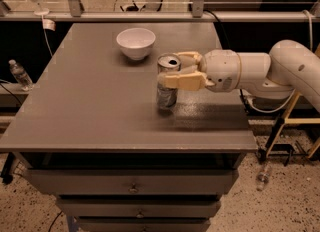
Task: Place redbull can upright
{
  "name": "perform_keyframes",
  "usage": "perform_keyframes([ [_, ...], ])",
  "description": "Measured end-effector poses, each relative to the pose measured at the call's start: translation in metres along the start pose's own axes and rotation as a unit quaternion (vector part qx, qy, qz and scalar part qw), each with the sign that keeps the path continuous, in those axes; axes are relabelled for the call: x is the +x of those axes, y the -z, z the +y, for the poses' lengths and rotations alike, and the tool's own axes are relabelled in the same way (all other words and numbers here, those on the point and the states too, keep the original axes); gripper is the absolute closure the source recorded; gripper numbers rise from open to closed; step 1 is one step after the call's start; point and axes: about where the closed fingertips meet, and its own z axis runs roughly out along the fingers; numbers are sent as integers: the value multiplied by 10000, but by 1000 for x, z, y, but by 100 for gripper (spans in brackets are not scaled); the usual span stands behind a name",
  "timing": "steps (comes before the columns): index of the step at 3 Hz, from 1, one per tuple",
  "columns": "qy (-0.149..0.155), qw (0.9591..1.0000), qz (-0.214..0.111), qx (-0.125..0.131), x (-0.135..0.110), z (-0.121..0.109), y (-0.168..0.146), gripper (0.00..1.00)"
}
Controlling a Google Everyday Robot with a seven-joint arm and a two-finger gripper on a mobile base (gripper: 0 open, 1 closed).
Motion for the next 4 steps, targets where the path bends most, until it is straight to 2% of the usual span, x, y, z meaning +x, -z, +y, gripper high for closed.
perform_keyframes([
  [2,-193,9996,-18,-193,20,7,-8,100],
  [3,-153,9997,24,-179,24,9,-10,100],
  [4,-150,9997,21,-203,23,10,-13,82],
])
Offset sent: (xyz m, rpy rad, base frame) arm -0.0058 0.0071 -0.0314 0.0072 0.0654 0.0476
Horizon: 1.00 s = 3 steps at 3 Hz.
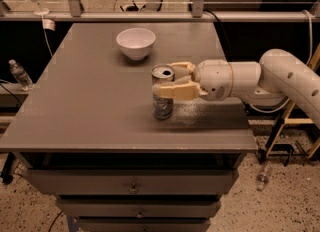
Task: Place redbull can upright
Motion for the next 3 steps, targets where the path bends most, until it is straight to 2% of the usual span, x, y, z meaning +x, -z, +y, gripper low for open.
perform_keyframes([
  [3,13,10000,-2,-68,-2,2,-7,12],
])
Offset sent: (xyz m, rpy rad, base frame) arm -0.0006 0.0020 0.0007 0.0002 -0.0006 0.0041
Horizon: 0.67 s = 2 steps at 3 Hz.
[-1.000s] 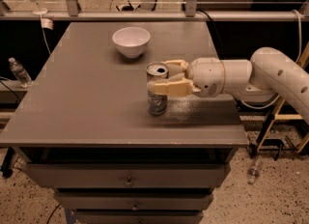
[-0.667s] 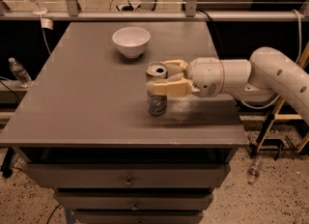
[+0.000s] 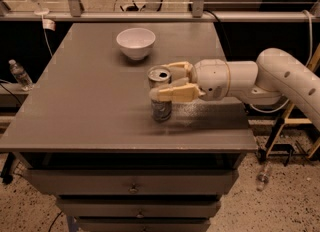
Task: Place redbull can upright
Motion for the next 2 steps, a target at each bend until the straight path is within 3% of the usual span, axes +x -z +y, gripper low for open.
perform_keyframes([
  [1,8,10000,55,27,1,-1,4,0],
  [2,20,9996,219,167,5,-4,23,0],
])
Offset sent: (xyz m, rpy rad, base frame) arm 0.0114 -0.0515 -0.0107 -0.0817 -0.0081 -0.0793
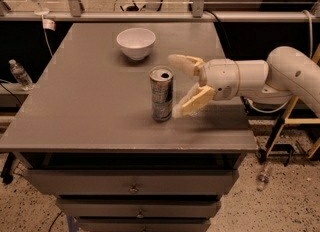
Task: Place redbull can upright
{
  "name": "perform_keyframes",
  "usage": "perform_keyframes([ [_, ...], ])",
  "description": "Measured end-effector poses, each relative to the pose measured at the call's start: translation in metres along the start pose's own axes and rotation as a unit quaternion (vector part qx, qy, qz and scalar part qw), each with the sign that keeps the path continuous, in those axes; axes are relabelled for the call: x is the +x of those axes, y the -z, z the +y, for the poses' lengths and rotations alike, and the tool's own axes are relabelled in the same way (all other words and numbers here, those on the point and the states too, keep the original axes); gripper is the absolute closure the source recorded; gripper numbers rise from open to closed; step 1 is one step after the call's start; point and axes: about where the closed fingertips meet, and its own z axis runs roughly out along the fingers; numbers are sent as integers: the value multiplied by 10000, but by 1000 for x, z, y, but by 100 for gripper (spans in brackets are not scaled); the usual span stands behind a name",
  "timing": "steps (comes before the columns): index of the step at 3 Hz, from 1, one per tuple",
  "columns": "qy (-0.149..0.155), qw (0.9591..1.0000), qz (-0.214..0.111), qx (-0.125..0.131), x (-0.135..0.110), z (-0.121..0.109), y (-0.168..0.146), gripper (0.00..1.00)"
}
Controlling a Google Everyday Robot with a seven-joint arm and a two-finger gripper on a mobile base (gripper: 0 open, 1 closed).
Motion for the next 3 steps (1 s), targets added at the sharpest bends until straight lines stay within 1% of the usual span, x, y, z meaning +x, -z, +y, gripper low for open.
perform_keyframes([
  [1,-91,9989,418,193,18,-8,45,0],
  [2,-195,9920,1126,543,38,-19,108,0],
  [3,-205,9898,1262,631,42,-22,120,0],
])
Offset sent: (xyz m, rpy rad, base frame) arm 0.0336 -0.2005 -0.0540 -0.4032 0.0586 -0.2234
